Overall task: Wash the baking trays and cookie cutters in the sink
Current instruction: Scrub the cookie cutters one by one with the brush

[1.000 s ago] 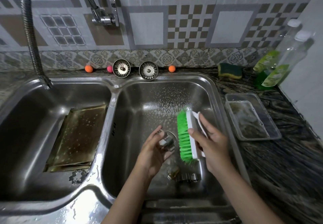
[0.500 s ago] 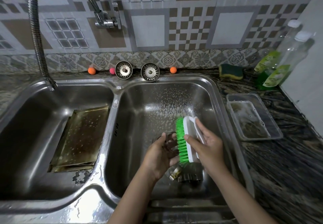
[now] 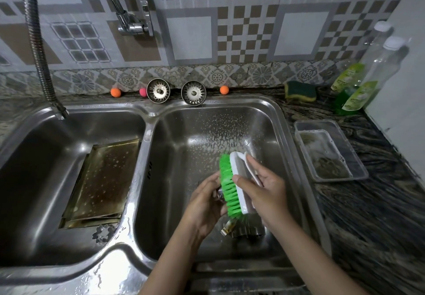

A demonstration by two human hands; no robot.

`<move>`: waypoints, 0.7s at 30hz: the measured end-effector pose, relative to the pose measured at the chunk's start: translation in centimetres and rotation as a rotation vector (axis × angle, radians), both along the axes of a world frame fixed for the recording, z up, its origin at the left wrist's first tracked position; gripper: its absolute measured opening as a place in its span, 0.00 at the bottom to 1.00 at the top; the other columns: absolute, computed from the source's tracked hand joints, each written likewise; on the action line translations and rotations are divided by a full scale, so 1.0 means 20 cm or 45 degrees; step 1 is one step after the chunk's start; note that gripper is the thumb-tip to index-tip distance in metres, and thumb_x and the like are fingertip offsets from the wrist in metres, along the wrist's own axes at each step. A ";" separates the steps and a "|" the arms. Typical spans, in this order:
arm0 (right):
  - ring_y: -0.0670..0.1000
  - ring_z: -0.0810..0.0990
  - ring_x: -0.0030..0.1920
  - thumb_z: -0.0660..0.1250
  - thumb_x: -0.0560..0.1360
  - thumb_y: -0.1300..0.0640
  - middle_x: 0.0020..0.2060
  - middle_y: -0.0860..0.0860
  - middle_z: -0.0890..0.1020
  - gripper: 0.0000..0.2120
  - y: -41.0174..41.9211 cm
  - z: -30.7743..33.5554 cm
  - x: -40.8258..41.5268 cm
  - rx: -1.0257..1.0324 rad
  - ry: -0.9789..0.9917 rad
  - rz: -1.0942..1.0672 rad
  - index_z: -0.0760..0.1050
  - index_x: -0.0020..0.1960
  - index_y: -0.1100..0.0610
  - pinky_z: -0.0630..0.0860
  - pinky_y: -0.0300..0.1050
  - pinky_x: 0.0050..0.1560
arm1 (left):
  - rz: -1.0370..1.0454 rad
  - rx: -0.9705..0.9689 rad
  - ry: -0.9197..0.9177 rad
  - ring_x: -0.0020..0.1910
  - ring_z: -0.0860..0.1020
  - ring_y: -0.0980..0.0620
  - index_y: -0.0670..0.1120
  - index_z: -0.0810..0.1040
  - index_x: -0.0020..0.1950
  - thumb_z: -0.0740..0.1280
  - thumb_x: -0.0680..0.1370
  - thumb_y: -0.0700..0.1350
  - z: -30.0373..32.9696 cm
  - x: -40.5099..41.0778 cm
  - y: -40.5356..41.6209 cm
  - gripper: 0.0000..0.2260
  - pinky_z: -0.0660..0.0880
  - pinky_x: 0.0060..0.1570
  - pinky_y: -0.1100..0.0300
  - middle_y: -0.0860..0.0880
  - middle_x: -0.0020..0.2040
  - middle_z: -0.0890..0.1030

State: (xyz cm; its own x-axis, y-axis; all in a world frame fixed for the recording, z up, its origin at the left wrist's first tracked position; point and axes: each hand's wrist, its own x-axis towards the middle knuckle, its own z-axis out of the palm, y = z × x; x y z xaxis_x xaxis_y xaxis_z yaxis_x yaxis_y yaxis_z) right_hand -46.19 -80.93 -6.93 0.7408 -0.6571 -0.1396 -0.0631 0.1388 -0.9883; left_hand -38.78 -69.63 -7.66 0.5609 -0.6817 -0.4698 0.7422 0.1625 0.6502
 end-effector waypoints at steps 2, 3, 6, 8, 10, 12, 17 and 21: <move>0.49 0.80 0.59 0.78 0.66 0.59 0.61 0.49 0.80 0.31 -0.03 -0.03 0.04 -0.078 0.034 -0.043 0.73 0.67 0.49 0.78 0.48 0.57 | 0.005 -0.006 -0.022 0.43 0.80 0.48 0.42 0.76 0.64 0.66 0.74 0.41 -0.01 0.00 0.02 0.18 0.80 0.36 0.55 0.43 0.49 0.80; 0.47 0.79 0.59 0.77 0.66 0.60 0.63 0.49 0.78 0.32 -0.05 -0.05 0.07 -0.133 0.068 -0.063 0.72 0.68 0.52 0.78 0.42 0.56 | 0.002 0.012 -0.028 0.44 0.80 0.47 0.43 0.77 0.62 0.69 0.72 0.41 -0.01 0.00 0.03 0.19 0.81 0.37 0.54 0.44 0.50 0.81; 0.43 0.77 0.57 0.76 0.68 0.61 0.66 0.49 0.76 0.32 -0.12 -0.06 0.12 -0.089 0.147 -0.162 0.70 0.70 0.56 0.74 0.27 0.46 | -0.008 0.069 -0.067 0.42 0.80 0.47 0.44 0.77 0.61 0.71 0.70 0.40 -0.01 -0.03 0.05 0.19 0.80 0.40 0.54 0.45 0.48 0.81; 0.45 0.78 0.57 0.76 0.68 0.61 0.65 0.48 0.77 0.32 -0.10 -0.02 0.11 -0.013 0.137 -0.176 0.70 0.70 0.54 0.78 0.35 0.48 | 0.082 0.077 -0.069 0.42 0.79 0.48 0.44 0.77 0.62 0.69 0.72 0.40 -0.02 -0.01 0.05 0.18 0.79 0.42 0.53 0.45 0.49 0.82; 0.48 0.80 0.56 0.76 0.68 0.61 0.62 0.47 0.79 0.31 -0.05 0.03 0.07 0.080 0.108 -0.101 0.72 0.68 0.51 0.81 0.47 0.52 | 0.187 0.114 -0.043 0.43 0.77 0.47 0.44 0.77 0.62 0.65 0.76 0.39 -0.02 0.01 0.04 0.15 0.78 0.43 0.53 0.43 0.48 0.81; 0.48 0.81 0.55 0.76 0.68 0.60 0.59 0.46 0.80 0.29 0.04 0.06 0.03 0.091 0.068 0.026 0.73 0.67 0.48 0.80 0.48 0.52 | 0.195 0.124 -0.049 0.43 0.76 0.46 0.40 0.75 0.64 0.61 0.77 0.39 -0.01 0.01 0.03 0.15 0.77 0.41 0.54 0.38 0.50 0.78; 0.45 0.79 0.57 0.77 0.67 0.60 0.62 0.46 0.78 0.32 0.01 0.04 0.07 -0.156 0.089 -0.115 0.71 0.68 0.53 0.79 0.44 0.56 | 0.115 0.013 -0.028 0.44 0.80 0.47 0.43 0.77 0.62 0.67 0.71 0.40 0.02 -0.04 0.05 0.19 0.79 0.39 0.54 0.41 0.50 0.81; 0.43 0.74 0.62 0.76 0.68 0.61 0.66 0.47 0.74 0.33 -0.08 0.00 0.12 -0.234 0.135 -0.198 0.69 0.70 0.56 0.73 0.36 0.58 | 0.111 0.032 -0.065 0.41 0.82 0.48 0.47 0.81 0.56 0.69 0.65 0.42 0.05 -0.05 0.13 0.19 0.79 0.39 0.55 0.44 0.50 0.83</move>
State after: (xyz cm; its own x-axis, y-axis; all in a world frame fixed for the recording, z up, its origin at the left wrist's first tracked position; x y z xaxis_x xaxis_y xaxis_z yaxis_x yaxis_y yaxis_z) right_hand -43.72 -82.45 -6.83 0.6168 -0.7832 -0.0789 -0.1593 -0.0260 -0.9869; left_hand -39.82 -67.12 -6.67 0.6411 -0.6179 -0.4553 0.6917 0.2081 0.6916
